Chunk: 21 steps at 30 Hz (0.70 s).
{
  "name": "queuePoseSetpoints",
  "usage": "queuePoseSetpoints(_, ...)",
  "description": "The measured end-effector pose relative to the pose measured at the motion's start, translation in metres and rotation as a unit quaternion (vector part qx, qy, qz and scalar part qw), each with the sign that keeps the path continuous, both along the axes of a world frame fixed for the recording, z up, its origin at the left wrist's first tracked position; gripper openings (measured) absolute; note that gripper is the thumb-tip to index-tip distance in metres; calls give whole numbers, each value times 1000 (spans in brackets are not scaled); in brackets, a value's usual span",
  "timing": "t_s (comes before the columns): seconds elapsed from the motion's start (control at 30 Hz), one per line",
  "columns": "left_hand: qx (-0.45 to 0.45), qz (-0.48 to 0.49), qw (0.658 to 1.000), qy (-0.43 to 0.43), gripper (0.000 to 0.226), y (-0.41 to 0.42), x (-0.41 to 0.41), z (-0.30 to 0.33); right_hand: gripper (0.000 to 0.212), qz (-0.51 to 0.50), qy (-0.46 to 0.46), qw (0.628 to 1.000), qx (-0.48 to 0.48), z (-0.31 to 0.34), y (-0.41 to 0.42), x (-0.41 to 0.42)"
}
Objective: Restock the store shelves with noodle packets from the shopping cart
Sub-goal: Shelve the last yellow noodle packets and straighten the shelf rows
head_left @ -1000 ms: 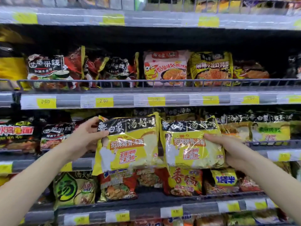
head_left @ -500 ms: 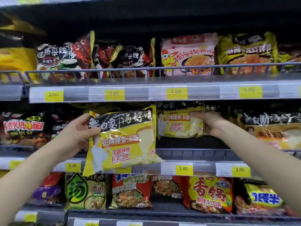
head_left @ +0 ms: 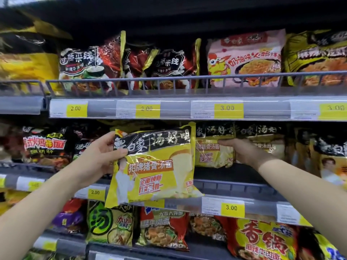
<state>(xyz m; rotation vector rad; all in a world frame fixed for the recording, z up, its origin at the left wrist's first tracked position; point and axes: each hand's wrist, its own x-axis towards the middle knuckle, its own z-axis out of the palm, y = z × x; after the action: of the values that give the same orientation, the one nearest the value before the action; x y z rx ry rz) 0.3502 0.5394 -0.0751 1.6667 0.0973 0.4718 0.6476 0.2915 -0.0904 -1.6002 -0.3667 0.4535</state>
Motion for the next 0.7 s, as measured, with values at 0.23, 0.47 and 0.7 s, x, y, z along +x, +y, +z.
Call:
queuePoseSetpoints(0.23,15,-3,1000,-8,77,-6,6,4,64,-83,-196,964,-158,9,-11,-14)
queuePoseSetpoints(0.47,36,-28,999,-19,75,-26,22,22,43,-151,-336,879,-303,33,-25,-58)
queuePoseSetpoints(0.7,33,-65,997,-6,92,-61,45,27,62,96,-81,992,14,26,-70,-95)
